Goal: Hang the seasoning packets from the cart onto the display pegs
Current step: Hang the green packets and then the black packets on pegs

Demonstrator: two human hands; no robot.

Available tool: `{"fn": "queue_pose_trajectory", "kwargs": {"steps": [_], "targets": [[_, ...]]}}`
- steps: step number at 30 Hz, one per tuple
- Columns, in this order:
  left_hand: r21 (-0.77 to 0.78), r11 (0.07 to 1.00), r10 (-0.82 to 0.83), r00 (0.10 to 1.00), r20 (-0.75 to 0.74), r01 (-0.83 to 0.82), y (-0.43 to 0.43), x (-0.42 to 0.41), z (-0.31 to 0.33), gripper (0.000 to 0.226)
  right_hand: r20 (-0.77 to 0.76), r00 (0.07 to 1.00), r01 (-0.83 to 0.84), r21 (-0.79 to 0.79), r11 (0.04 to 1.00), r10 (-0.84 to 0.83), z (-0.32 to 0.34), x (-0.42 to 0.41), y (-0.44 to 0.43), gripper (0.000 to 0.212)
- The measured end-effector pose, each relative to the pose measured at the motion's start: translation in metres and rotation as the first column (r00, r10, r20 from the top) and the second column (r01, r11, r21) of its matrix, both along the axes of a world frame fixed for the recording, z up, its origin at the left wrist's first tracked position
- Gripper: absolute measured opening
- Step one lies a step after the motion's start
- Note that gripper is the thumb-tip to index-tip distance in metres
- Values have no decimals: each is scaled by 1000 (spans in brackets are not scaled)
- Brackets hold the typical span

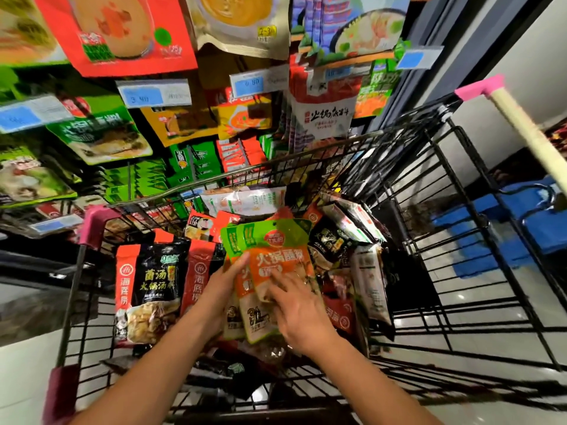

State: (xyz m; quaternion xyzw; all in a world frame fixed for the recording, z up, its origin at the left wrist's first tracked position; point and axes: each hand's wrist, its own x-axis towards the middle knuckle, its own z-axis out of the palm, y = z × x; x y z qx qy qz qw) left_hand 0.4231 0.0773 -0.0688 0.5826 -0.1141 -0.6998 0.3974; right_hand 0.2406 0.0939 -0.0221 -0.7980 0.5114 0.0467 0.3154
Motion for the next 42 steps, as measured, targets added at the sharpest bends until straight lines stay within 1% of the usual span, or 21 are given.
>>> {"fn": "queue_pose_trajectory", "kwargs": {"steps": [3, 9, 10, 11, 12, 13, 14, 15, 16, 17, 19, 21, 23, 26, 28, 30, 33, 34, 37, 40, 42], "targets": [[-94, 996, 3, 988, 154, 12, -3, -12, 4, 44, 34, 998, -57, 24, 998, 56, -6, -12, -4, 35], [-87, 995, 75, 949, 305, -50, -8, -24, -4, 29, 173, 981, -100, 63, 993, 88, -11, -28, -3, 27], [-82, 995, 74, 945, 317, -50, -8, -22, -6, 28, 204, 978, -73, 92, 993, 53, -11, -34, -3, 29], [-78, 996, 69, 943, 326, -46, -8, -20, -8, 28, 245, 968, 28, 124, 992, -58, -9, -41, -4, 29], [-71, 997, 57, 941, 332, -36, -8, -17, -11, 29, 270, 934, 199, 144, 969, -232, -9, -53, -7, 26], [-66, 997, 46, 944, 328, -26, -9, -15, -15, 30, 248, 875, 395, 135, 909, -416, -13, -70, -12, 21], [-62, 998, 44, 946, 320, -26, -8, -13, -18, 31, 165, 813, 549, 98, 830, -558, -18, -90, -18, 18], [-63, 998, 50, 948, 313, -32, -7, -13, -19, 32, 9, 775, 630, 75, 773, -632, -24, -110, -25, 18], [-61, 997, 56, 947, 315, -38, -7, -12, -20, 33, -163, 754, 654, 94, 751, -636, -31, -127, -30, 22], [-61, 997, 59, 947, 316, -42, -6, -11, -21, 34, -290, 753, 645, 152, 749, -590, -39, -139, -33, 36], [-67, 997, 53, 946, 319, -34, -6, -11, -23, 34, -377, 760, 639, 291, 712, -528, -52, -148, -37, 70], [-71, 997, 58, 950, 306, -38, -7, -12, -23, 32, -402, 747, 662, 370, 652, -530, -65, -148, -39, 84], [-75, 996, 63, 955, 290, -43, -7, -11, -24, 32, -416, 755, 652, 398, 646, -506, -85, -149, -38, 79], [-77, 997, 53, 955, 292, -32, -6, -10, -24, 31, -439, 787, 580, 288, 762, -433, -107, -154, -39, 39], [-77, 997, 49, 956, 288, -28, -6, -10, -26, 32, -385, 789, 589, 257, 766, -478, -105, -156, -40, 26], [-77, 997, 47, 957, 285, -26, -7, -9, -28, 34, -234, 766, 643, 308, 701, -599, -98, -157, -42, 15], [-71, 997, 35, 958, 286, -15, -8, -7, -31, 36, -34, 621, 713, 439, 547, -783, -78, -158, -45, 15], [-71, 997, 34, 960, 279, -15, -8, -6, -31, 37, 10, 590, 720, 445, 532, -807, -69, -157, -47, 16], [-68, 998, 26, 964, 265, -9, -6, -2, -28, 37, 217, 585, 702, 347, 622, -781, -30, -149, -51, 20], [-75, 997, 0, 966, 258, 20, -4, 9, -23, 34, 410, 685, 617, 113, 779, -602, 24, -129, -52, 22], [-80, 996, -12, 964, 264, 35, -1, 23, -19, 38, 464, 766, 502, 0, 865, -445, 52, -107, -48, 24]]}}
